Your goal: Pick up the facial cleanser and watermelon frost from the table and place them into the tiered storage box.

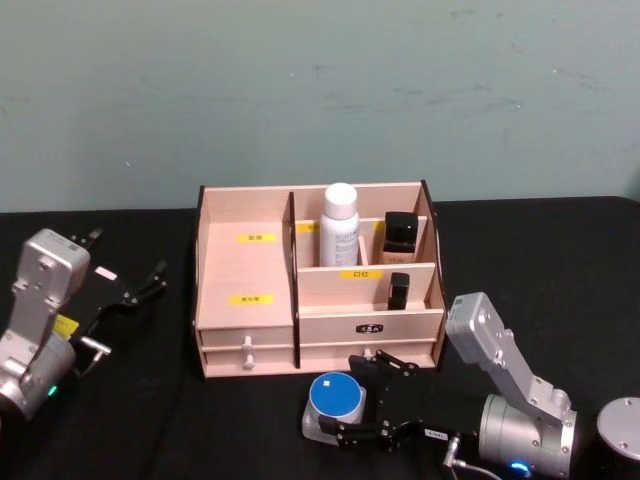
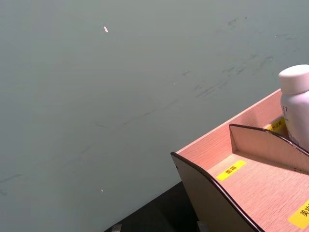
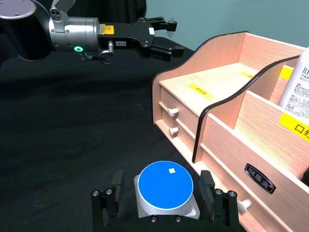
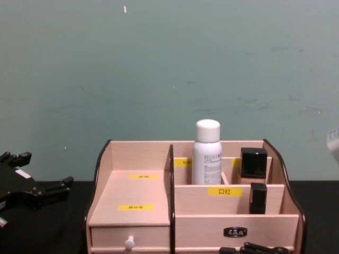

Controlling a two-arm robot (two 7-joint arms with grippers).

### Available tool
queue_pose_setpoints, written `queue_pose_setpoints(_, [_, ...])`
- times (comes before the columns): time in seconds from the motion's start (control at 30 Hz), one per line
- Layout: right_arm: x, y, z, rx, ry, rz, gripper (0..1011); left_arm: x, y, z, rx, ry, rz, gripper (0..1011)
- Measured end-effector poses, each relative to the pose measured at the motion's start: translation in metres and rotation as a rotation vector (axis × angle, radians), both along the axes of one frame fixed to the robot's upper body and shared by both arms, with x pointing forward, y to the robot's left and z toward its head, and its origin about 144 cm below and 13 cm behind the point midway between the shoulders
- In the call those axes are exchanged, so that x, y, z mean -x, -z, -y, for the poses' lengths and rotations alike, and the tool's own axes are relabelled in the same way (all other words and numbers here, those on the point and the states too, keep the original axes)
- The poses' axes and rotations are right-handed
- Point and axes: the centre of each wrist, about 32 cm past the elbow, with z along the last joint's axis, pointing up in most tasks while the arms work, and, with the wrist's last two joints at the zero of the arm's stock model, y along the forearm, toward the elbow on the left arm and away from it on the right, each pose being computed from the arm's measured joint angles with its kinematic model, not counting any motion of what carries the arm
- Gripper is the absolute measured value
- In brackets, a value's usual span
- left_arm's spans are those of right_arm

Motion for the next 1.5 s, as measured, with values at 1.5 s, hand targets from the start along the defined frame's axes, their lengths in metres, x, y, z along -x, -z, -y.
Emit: queue_pose_setpoints(1.5, [-0.021,0.013,-0.018,0.013,-0.019,-0.023,839,0.0,0.0,0.0,0.0,0.0,0.0,1010])
